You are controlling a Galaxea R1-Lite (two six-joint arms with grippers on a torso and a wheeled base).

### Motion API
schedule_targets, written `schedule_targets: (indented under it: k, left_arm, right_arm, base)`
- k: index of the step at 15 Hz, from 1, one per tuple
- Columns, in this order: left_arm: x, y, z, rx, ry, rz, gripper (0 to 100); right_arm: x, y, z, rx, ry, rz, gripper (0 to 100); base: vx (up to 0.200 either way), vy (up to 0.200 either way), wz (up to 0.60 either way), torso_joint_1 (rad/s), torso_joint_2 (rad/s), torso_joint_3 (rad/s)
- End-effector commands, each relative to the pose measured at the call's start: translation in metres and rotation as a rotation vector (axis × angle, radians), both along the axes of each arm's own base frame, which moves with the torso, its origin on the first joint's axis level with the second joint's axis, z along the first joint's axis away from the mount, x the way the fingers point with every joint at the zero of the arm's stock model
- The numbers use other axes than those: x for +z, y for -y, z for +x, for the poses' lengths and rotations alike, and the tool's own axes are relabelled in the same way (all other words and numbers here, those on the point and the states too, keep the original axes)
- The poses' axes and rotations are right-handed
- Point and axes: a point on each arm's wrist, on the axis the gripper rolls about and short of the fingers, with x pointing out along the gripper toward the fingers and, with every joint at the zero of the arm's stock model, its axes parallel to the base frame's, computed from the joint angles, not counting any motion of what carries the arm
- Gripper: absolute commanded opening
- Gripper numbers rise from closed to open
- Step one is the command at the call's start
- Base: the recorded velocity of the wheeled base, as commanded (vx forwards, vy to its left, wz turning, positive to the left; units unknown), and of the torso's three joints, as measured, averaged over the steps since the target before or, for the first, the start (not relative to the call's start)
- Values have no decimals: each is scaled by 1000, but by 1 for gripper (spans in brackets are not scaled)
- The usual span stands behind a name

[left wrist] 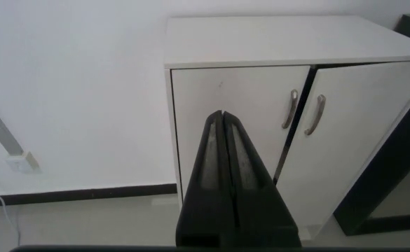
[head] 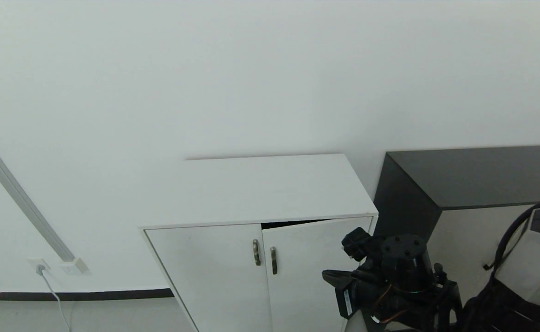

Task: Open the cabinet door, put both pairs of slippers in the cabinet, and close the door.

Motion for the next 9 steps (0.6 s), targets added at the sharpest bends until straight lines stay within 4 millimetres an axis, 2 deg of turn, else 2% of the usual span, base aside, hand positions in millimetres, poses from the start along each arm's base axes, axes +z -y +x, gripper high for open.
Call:
schedule_targets:
  k: [1,6,9]
  left_arm:
    - [0,0,0,1,0,0,0]
    - [0,0,0,1,0,0,0]
    - [0,0,0,1,0,0,0]
  right_arm:
    - [-13,-8,11,-7,-14,-13,0]
    - [-24,-15,47,-60,9,3,0]
    - [-29,-17,61,-80,6,2,0]
  base:
    - [0,0,0,0,0,0]
    - [0,0,0,0,0,0]
    - [0,0,0,0,0,0]
